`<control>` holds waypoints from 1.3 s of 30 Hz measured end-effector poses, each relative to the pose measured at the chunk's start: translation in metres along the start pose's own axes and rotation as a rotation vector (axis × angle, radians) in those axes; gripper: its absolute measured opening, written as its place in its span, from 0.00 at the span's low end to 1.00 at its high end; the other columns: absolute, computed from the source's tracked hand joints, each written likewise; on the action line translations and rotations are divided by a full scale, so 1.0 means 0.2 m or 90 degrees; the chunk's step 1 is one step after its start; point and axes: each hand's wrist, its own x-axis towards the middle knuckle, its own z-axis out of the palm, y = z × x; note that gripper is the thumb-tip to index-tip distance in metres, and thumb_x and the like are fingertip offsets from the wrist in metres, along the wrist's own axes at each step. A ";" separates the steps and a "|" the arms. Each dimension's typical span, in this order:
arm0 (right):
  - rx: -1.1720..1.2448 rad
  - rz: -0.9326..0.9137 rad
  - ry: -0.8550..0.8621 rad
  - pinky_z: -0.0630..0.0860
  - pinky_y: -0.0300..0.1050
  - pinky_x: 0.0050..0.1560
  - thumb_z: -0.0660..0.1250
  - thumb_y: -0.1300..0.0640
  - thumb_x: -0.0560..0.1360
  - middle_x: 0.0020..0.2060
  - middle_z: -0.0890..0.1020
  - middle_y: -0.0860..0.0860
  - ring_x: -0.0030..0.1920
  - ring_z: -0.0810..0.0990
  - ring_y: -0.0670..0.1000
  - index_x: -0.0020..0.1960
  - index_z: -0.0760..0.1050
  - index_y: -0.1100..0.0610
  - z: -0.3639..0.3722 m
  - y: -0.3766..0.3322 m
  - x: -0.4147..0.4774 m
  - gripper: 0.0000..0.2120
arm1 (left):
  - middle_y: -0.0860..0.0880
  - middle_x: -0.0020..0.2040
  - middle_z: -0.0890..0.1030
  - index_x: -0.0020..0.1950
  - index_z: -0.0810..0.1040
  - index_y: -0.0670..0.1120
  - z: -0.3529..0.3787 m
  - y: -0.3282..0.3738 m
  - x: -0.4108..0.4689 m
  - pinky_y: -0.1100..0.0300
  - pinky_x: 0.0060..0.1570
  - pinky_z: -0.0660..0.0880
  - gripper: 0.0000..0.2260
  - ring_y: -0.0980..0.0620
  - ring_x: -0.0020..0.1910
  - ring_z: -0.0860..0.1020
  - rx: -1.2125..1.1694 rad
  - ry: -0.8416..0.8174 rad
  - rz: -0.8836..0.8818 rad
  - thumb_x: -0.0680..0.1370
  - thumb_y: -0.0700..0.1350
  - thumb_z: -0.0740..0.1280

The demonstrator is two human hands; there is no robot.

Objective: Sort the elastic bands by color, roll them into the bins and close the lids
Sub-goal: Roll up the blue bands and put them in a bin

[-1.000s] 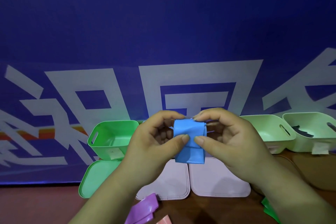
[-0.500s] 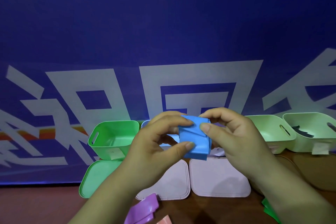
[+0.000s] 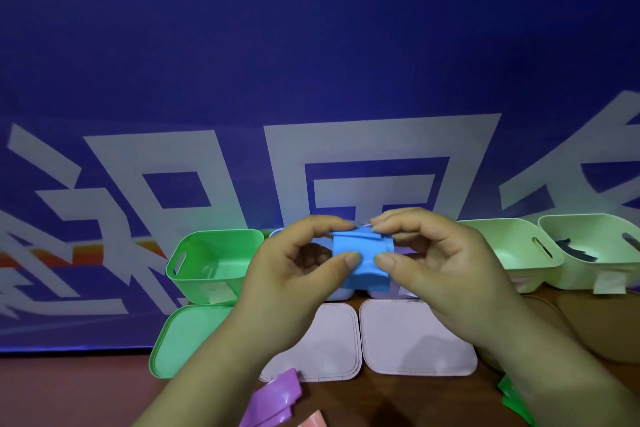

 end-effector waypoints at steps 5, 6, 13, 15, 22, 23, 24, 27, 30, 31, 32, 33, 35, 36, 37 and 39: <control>-0.022 -0.029 0.007 0.79 0.35 0.49 0.73 0.61 0.68 0.51 0.82 0.49 0.54 0.82 0.51 0.48 0.83 0.51 -0.01 0.01 0.01 0.11 | 0.44 0.45 0.84 0.51 0.84 0.51 0.02 0.03 0.00 0.43 0.44 0.80 0.10 0.37 0.45 0.80 -0.049 0.005 -0.040 0.71 0.44 0.76; -0.026 -0.027 0.009 0.79 0.35 0.49 0.73 0.61 0.68 0.50 0.82 0.49 0.53 0.82 0.51 0.48 0.82 0.50 0.00 0.01 0.01 0.11 | 0.45 0.45 0.84 0.51 0.84 0.51 0.02 0.04 0.00 0.45 0.44 0.80 0.10 0.37 0.45 0.80 -0.058 0.003 -0.048 0.71 0.44 0.76; 0.038 0.058 0.062 0.80 0.37 0.45 0.79 0.58 0.66 0.45 0.85 0.50 0.46 0.84 0.50 0.46 0.83 0.51 0.02 0.02 0.02 0.10 | 0.46 0.54 0.84 0.57 0.83 0.54 0.00 0.01 0.00 0.59 0.45 0.81 0.14 0.46 0.52 0.83 -0.094 -0.052 -0.065 0.72 0.43 0.73; 0.078 0.094 0.067 0.81 0.38 0.42 0.75 0.60 0.68 0.43 0.85 0.52 0.43 0.85 0.49 0.46 0.82 0.54 0.03 0.02 0.02 0.07 | 0.47 0.57 0.83 0.56 0.83 0.52 0.00 -0.01 0.00 0.61 0.48 0.80 0.14 0.47 0.55 0.82 -0.086 -0.029 -0.030 0.72 0.41 0.74; 0.111 0.154 0.065 0.82 0.41 0.42 0.71 0.64 0.73 0.44 0.84 0.55 0.43 0.85 0.50 0.47 0.82 0.56 0.05 0.04 0.02 0.06 | 0.51 0.52 0.84 0.44 0.86 0.50 0.00 -0.05 0.00 0.66 0.48 0.78 0.09 0.52 0.56 0.81 -0.041 0.021 0.027 0.68 0.38 0.75; 0.103 0.152 0.060 0.82 0.40 0.42 0.71 0.63 0.73 0.44 0.84 0.54 0.44 0.84 0.49 0.48 0.82 0.55 0.05 0.05 0.02 0.06 | 0.52 0.51 0.85 0.44 0.86 0.50 0.00 -0.05 0.00 0.64 0.49 0.79 0.08 0.53 0.55 0.82 -0.039 0.028 0.016 0.67 0.40 0.75; 0.090 0.145 0.055 0.81 0.38 0.43 0.72 0.61 0.73 0.44 0.84 0.52 0.45 0.84 0.48 0.48 0.82 0.55 0.04 0.06 0.02 0.05 | 0.53 0.51 0.85 0.43 0.86 0.50 0.00 -0.06 0.01 0.63 0.50 0.79 0.08 0.53 0.54 0.82 -0.038 0.034 0.004 0.66 0.40 0.75; 0.053 0.106 0.035 0.80 0.40 0.50 0.76 0.53 0.70 0.49 0.84 0.49 0.52 0.83 0.49 0.50 0.82 0.51 0.03 0.09 0.03 0.10 | 0.52 0.48 0.86 0.43 0.87 0.47 0.01 -0.05 0.02 0.59 0.51 0.81 0.08 0.54 0.50 0.83 -0.052 0.055 -0.034 0.65 0.41 0.74; -0.003 0.041 0.012 0.79 0.38 0.52 0.75 0.52 0.67 0.53 0.83 0.46 0.57 0.81 0.49 0.50 0.83 0.45 0.03 0.12 0.03 0.11 | 0.51 0.43 0.87 0.43 0.85 0.44 0.01 -0.04 0.04 0.61 0.46 0.81 0.09 0.55 0.43 0.84 -0.080 0.066 -0.067 0.64 0.40 0.74; -0.031 0.021 0.016 0.79 0.36 0.50 0.75 0.54 0.68 0.53 0.83 0.45 0.57 0.81 0.49 0.48 0.84 0.44 0.03 0.13 0.04 0.11 | 0.50 0.41 0.86 0.43 0.85 0.44 0.01 -0.04 0.04 0.61 0.43 0.82 0.08 0.55 0.41 0.84 -0.092 0.066 -0.082 0.65 0.39 0.74; -0.052 0.007 0.022 0.79 0.34 0.49 0.75 0.57 0.68 0.51 0.83 0.44 0.56 0.81 0.48 0.47 0.84 0.44 0.03 0.15 0.04 0.11 | 0.49 0.40 0.86 0.43 0.85 0.44 0.01 -0.03 0.05 0.61 0.42 0.82 0.08 0.55 0.39 0.83 -0.101 0.064 -0.095 0.65 0.37 0.74; -0.061 0.003 0.028 0.78 0.34 0.48 0.76 0.60 0.69 0.50 0.83 0.43 0.56 0.81 0.48 0.46 0.84 0.44 0.04 0.16 0.04 0.12 | 0.49 0.40 0.86 0.43 0.85 0.43 0.01 -0.04 0.05 0.61 0.40 0.82 0.08 0.55 0.38 0.83 -0.105 0.063 -0.104 0.67 0.34 0.74; -0.062 0.006 0.034 0.78 0.33 0.47 0.76 0.62 0.69 0.48 0.83 0.42 0.54 0.82 0.47 0.45 0.84 0.44 0.04 0.17 0.05 0.13 | 0.50 0.40 0.86 0.44 0.84 0.42 0.01 -0.05 0.06 0.63 0.40 0.81 0.08 0.56 0.38 0.83 -0.106 0.064 -0.116 0.68 0.32 0.74; -0.062 0.008 0.038 0.78 0.34 0.47 0.76 0.62 0.69 0.48 0.84 0.43 0.54 0.82 0.47 0.45 0.84 0.45 0.04 0.18 0.06 0.12 | 0.50 0.40 0.86 0.45 0.84 0.42 0.00 -0.06 0.06 0.63 0.40 0.81 0.08 0.56 0.39 0.83 -0.108 0.061 -0.118 0.68 0.33 0.74; -0.056 0.013 0.045 0.79 0.35 0.48 0.76 0.61 0.69 0.48 0.84 0.44 0.53 0.82 0.48 0.45 0.85 0.46 0.05 0.19 0.07 0.11 | 0.50 0.41 0.86 0.45 0.84 0.43 0.00 -0.07 0.07 0.64 0.41 0.81 0.09 0.56 0.40 0.84 -0.114 0.058 -0.119 0.67 0.35 0.74; -0.009 0.038 0.071 0.80 0.40 0.50 0.77 0.59 0.68 0.48 0.85 0.46 0.51 0.84 0.50 0.44 0.85 0.50 0.05 0.22 0.08 0.07 | 0.51 0.44 0.87 0.47 0.85 0.43 -0.01 -0.09 0.07 0.66 0.42 0.79 0.11 0.56 0.42 0.84 -0.123 0.049 -0.117 0.66 0.37 0.74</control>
